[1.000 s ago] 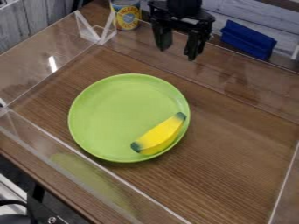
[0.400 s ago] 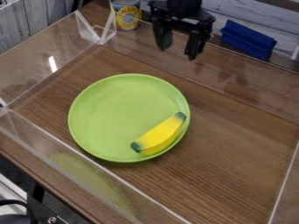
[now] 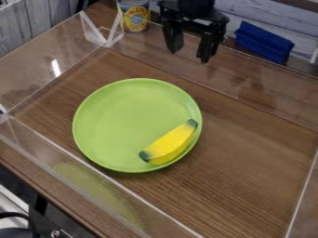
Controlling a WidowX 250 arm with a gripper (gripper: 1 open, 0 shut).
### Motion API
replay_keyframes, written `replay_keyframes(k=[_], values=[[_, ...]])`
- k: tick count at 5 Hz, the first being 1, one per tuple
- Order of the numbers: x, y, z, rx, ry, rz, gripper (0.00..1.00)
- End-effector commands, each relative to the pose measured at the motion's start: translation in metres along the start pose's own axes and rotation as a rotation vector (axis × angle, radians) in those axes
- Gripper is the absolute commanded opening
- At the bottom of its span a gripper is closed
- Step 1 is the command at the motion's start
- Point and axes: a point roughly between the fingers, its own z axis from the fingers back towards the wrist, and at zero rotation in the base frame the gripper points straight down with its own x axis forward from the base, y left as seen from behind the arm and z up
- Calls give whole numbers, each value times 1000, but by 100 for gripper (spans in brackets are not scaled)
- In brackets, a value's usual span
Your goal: Put the banana in the green plate
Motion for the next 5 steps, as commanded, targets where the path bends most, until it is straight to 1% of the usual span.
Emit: replay_keyframes(k=[1, 2, 3, 4, 5], values=[[6, -1, 10, 9, -39, -5, 100], [5, -1, 8, 10, -35, -3, 100], [-11, -9, 5, 5, -18, 2, 100], [-33, -16, 8, 5, -39, -5, 100], [-44, -20, 6, 6, -36, 5, 100]])
